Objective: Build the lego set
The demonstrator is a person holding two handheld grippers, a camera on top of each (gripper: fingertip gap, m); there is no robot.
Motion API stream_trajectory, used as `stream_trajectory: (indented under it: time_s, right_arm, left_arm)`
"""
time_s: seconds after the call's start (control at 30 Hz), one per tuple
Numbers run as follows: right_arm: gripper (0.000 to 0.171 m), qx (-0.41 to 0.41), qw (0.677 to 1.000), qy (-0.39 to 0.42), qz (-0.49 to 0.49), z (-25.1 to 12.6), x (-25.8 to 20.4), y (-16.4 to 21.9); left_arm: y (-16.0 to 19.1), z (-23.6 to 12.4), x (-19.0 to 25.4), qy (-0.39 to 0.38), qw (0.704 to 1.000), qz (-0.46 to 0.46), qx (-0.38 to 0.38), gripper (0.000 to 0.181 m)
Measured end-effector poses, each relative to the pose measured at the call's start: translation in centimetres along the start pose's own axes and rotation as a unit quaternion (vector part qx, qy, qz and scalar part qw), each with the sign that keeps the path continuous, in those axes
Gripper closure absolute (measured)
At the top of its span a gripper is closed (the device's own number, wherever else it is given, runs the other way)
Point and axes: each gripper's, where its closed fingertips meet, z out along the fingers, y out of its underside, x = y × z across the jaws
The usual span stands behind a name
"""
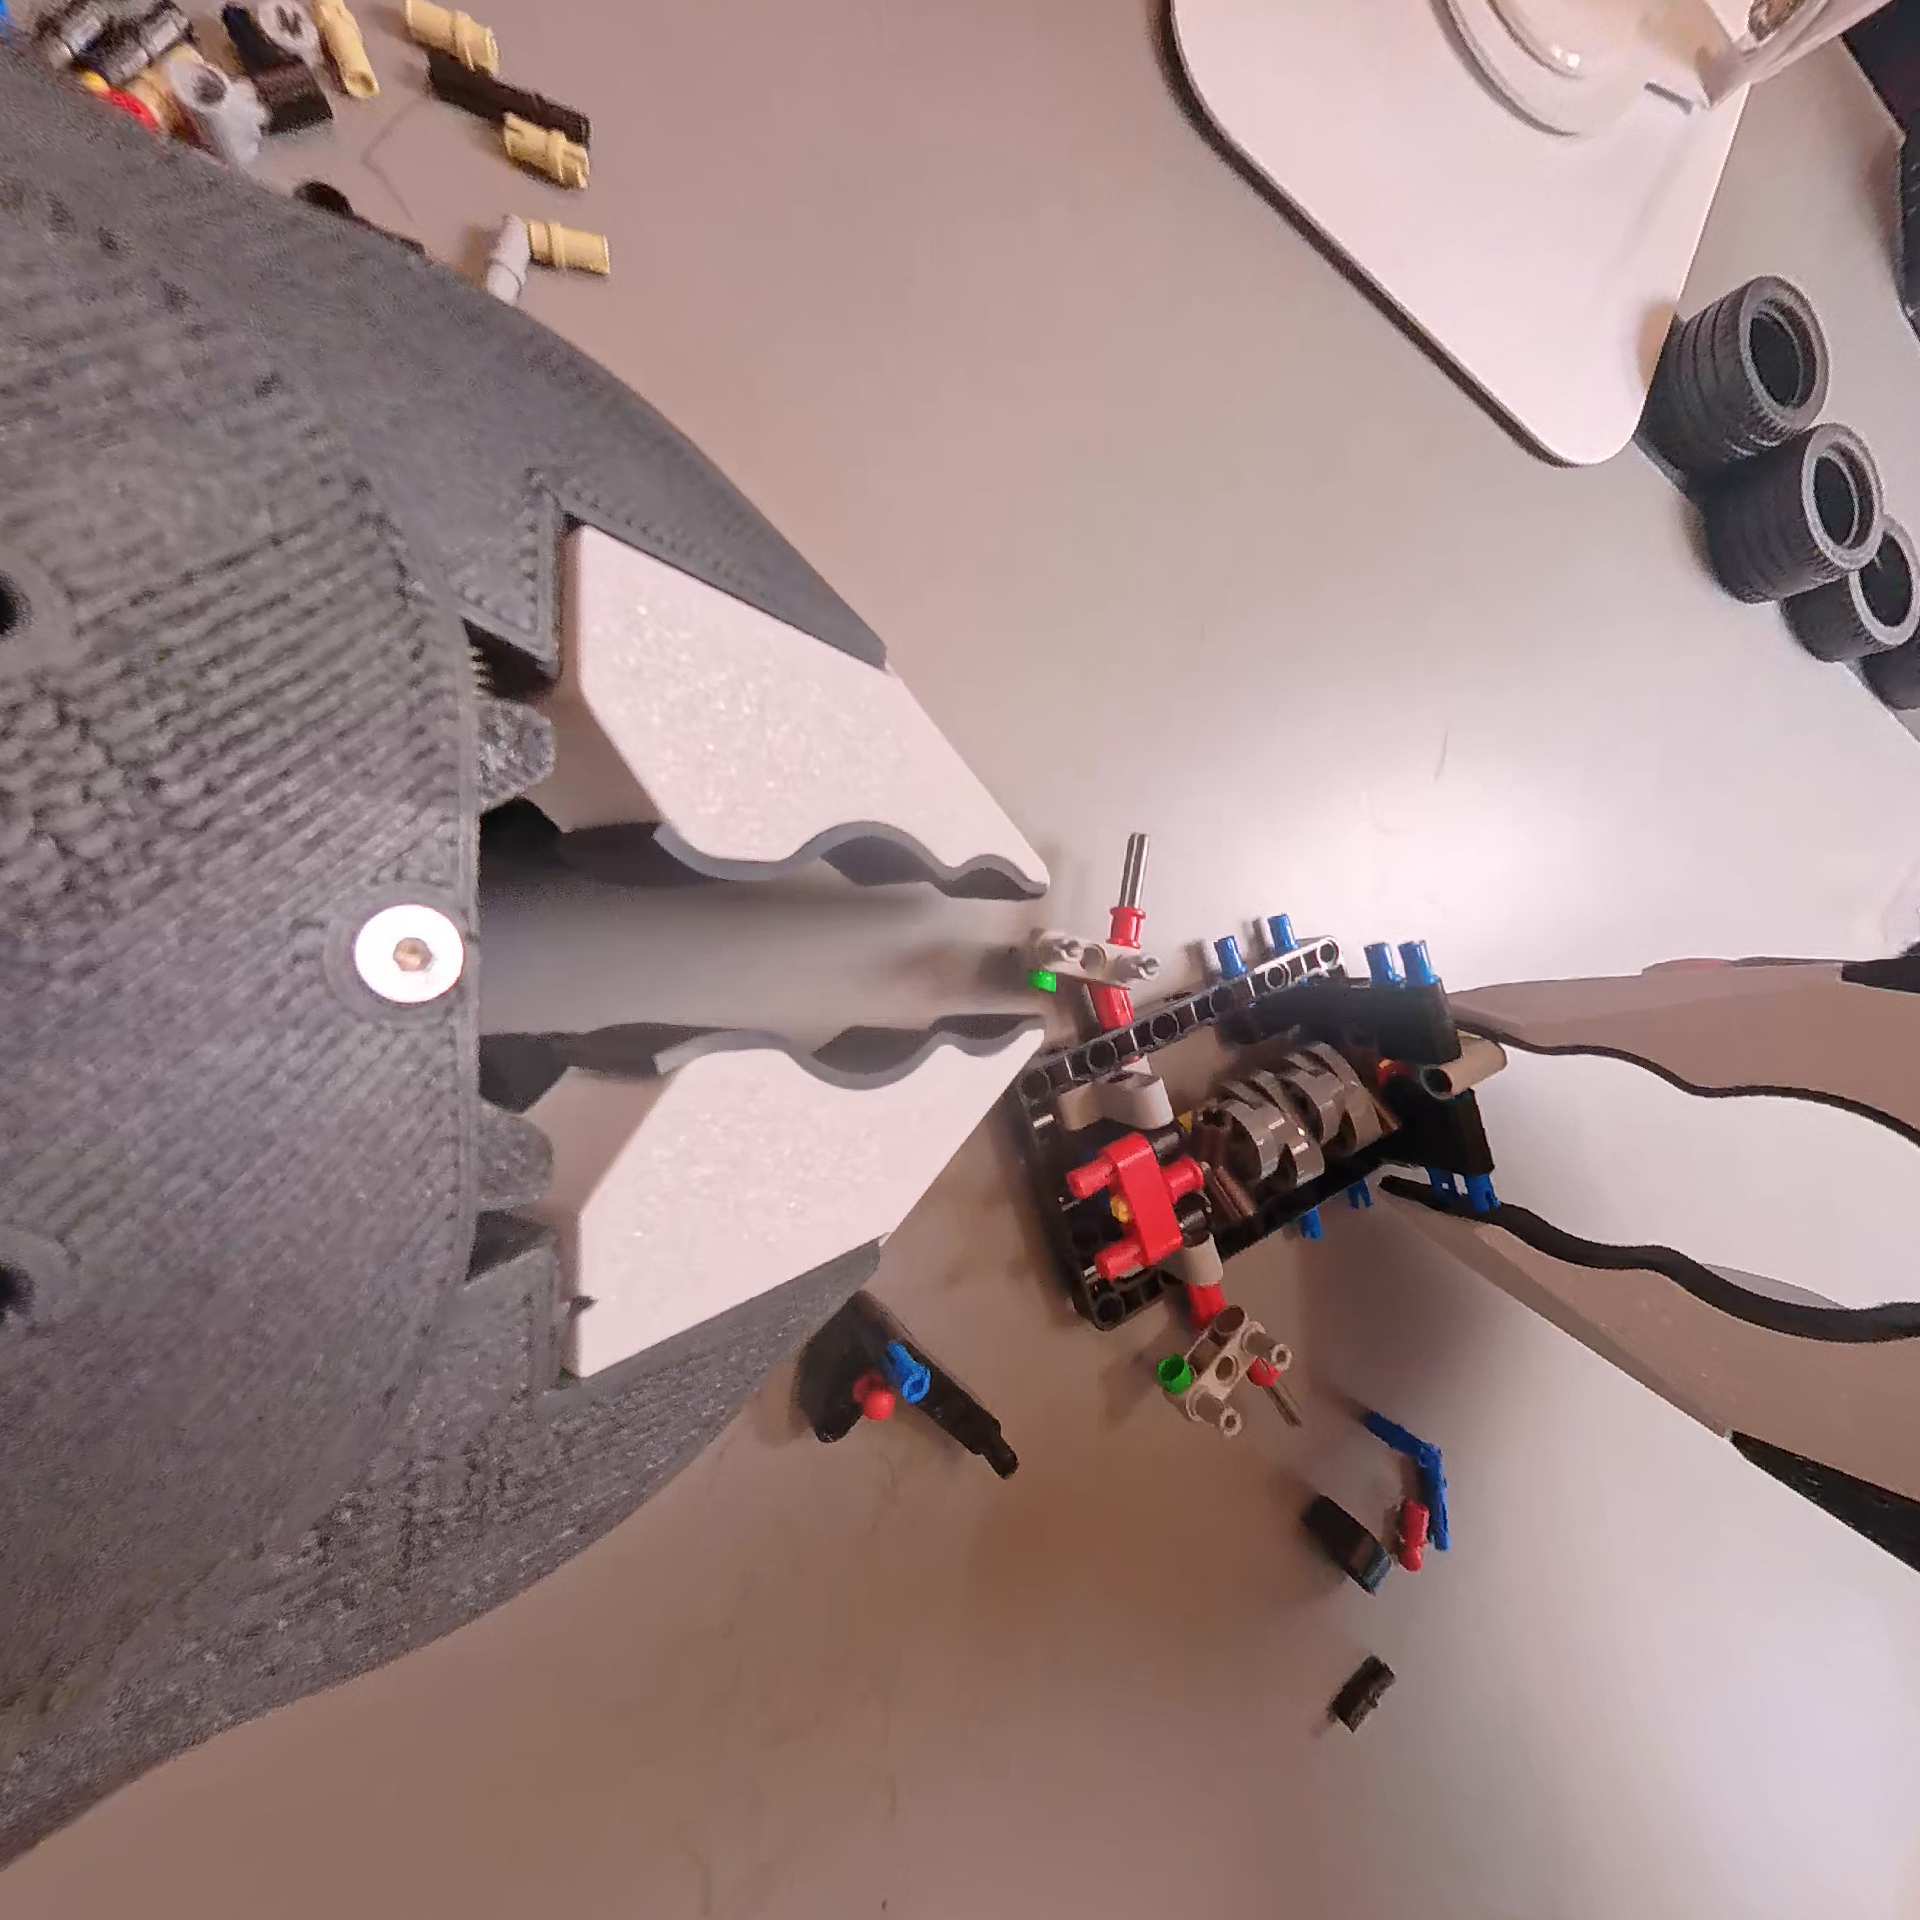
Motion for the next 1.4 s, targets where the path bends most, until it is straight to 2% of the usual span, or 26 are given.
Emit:
stream_trajectory:
  time_s: [0.03,0.2,0.53,1.4]
  right_arm:
    - [0.136,0.000,1.000,0.000,0.000,0.0,0.0,0.0]
    - [0.136,0.000,1.000,0.003,0.001,0.0,0.0,0.0]
    - [0.136,-0.006,0.999,0.020,0.024,0.1,0.2,0.0]
    - [0.135,-0.005,0.995,0.052,0.083,0.0,0.3,0.3]
  left_arm:
    - [-0.1,0.0,0.3,0.009,1.000,-0.006,0.005,0.158]
    - [-0.5,0.4,0.8,0.012,1.000,-0.005,0.009,0.154]
    - [-0.5,0.7,0.9,-0.013,1.000,-0.001,0.001,0.173]
    - [-0.9,1.2,0.1,-0.033,0.999,-0.020,0.005,0.173]
